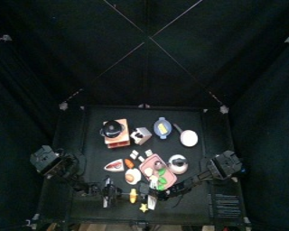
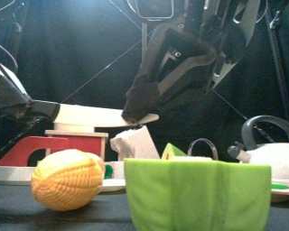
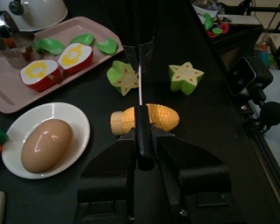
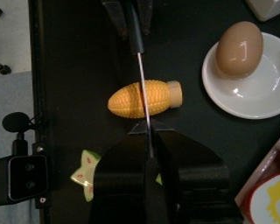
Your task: Cut corn
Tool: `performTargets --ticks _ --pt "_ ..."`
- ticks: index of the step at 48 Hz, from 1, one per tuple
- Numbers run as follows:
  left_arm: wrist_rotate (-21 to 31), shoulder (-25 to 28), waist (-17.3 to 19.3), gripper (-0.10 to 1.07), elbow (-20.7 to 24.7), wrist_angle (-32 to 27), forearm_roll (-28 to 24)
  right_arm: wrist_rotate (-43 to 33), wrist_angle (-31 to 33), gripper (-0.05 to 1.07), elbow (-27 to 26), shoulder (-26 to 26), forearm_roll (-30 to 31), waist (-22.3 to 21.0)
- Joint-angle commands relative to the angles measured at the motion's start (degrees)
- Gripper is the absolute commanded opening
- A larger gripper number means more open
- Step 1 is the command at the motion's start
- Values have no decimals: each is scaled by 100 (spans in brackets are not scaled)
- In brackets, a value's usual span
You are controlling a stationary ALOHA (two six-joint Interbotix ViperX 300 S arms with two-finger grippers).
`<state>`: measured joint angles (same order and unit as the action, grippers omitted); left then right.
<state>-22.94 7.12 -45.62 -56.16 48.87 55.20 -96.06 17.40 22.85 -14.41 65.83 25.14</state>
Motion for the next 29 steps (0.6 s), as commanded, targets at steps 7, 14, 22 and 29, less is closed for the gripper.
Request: performTargets --ticks 7,14,22,29 --pt "9 70 -114 56 88 -70 -18 -18 -18 47 -123 97 -18 0" --pt "26 141 -123 55 88 -97 -9 -18 -18 47 -132 18 -53 -9" --pt "141 202 -176 55 88 -176 -18 -18 -53 47 -141 -79 -97 -9" --pt "176 202 -185 55 105 -185 -44 -18 -202 47 -141 -88 -97 -9"
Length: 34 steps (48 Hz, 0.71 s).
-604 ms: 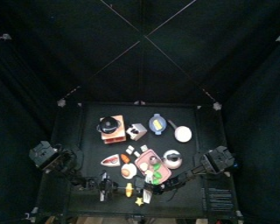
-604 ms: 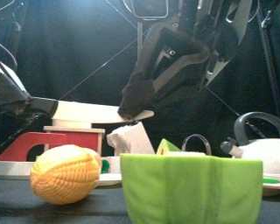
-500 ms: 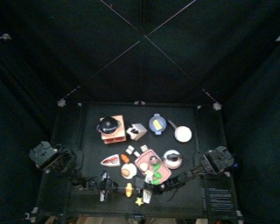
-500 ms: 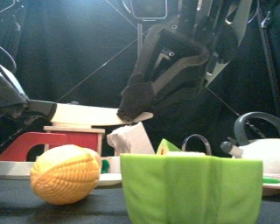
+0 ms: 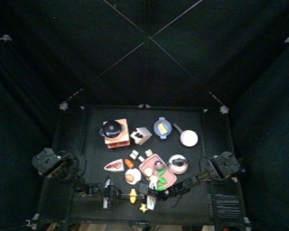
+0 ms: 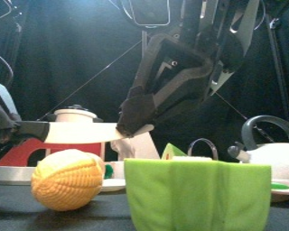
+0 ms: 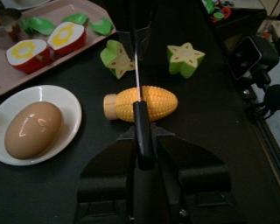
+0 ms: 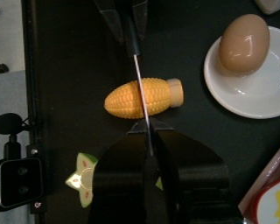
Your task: Cut corn
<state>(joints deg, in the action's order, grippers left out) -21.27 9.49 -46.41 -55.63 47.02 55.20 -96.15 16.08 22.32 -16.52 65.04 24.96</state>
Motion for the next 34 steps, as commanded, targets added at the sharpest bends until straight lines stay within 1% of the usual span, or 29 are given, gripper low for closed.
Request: performTargets --ticks 1,34 --pt "9 -35 -105 55 53 0 -62 -9 -88 47 -88 132 -18 9" --pt "18 26 -105 55 53 -35 -62 -9 -105 47 -88 53 -53 0"
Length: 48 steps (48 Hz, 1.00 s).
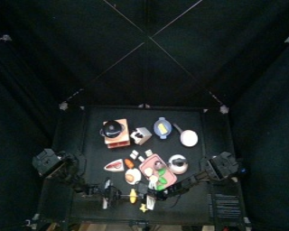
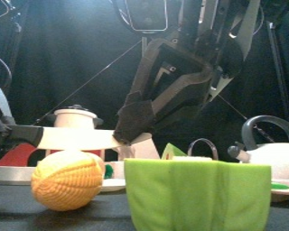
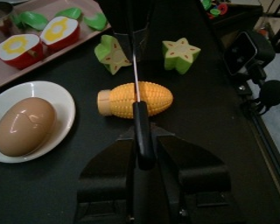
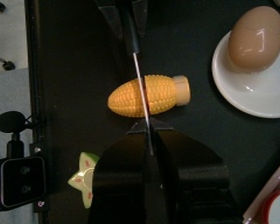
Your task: Cut corn
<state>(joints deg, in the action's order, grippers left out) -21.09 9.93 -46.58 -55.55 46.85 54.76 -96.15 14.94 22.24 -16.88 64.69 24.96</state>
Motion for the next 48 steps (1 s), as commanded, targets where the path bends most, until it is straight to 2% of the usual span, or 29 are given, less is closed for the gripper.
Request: performTargets --ticks 1,48 --pt "0 -9 -88 55 44 -26 -18 -9 9 47 -79 88 -9 0" --pt "9 176 -62 55 44 -18 88 -9 9 47 -44 -79 -220 -35"
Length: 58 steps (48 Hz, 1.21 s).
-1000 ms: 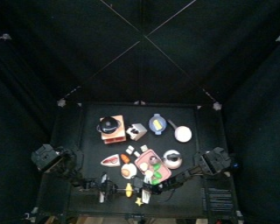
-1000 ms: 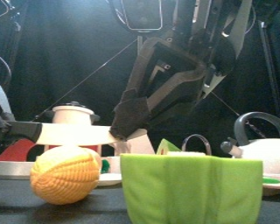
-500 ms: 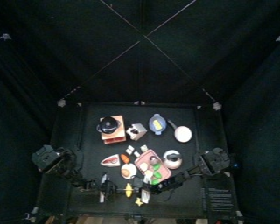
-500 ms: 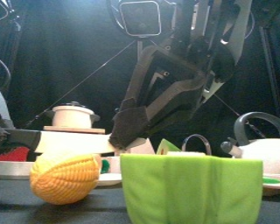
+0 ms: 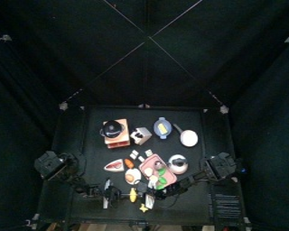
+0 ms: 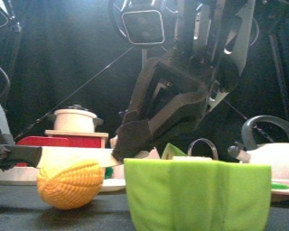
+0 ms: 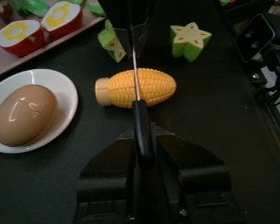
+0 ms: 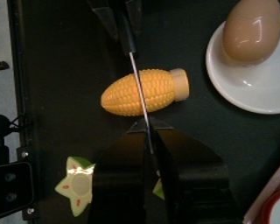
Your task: Cut corn
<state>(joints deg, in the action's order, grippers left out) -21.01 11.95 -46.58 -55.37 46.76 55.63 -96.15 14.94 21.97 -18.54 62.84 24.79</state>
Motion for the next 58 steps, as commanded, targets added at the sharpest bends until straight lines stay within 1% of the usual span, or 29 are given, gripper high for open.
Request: performTargets --ticks 1,18,58 --pt "0 -26 -62 56 26 -18 0 -9 9 47 -18 88 -44 -18" --pt "18 158 -44 55 97 -18 0 -9 9 47 -26 53 -62 -26" --pt "9 158 -35 55 123 -88 0 -18 9 47 -18 -9 -105 -44"
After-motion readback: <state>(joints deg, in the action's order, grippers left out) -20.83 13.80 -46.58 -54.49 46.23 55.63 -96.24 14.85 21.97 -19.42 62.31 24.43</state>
